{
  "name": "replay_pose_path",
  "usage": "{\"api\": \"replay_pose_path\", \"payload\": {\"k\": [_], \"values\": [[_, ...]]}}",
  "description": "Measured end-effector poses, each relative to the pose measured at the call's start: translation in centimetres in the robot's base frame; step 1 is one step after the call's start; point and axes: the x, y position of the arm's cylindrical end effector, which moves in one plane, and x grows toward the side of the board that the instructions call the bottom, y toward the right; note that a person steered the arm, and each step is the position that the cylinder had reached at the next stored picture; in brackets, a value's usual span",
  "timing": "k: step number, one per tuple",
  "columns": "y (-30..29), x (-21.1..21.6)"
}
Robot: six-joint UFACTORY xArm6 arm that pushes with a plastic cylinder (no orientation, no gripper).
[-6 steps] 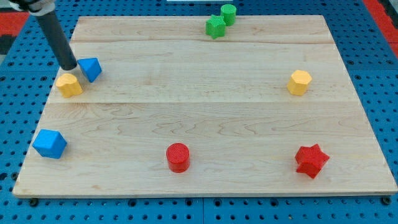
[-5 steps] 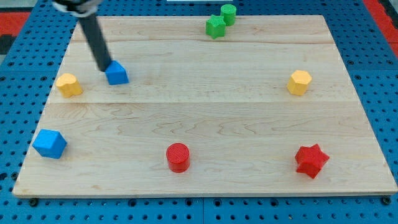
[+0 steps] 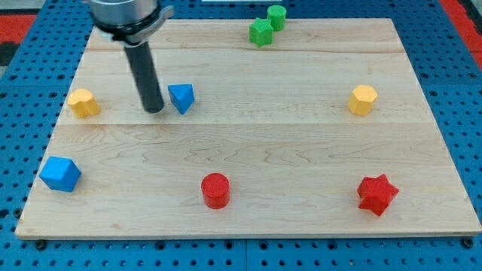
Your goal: Move the blue cube below the yellow heart
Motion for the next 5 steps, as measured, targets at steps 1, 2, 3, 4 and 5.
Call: {"api": "replay_pose_path", "payload": {"k": [1, 2, 3, 4, 5], "values": [[-2.4, 5.5], [-3.4, 11.9], [-7.0, 17.2], [-10.3, 18.2], [-11.7, 12.0]]}}
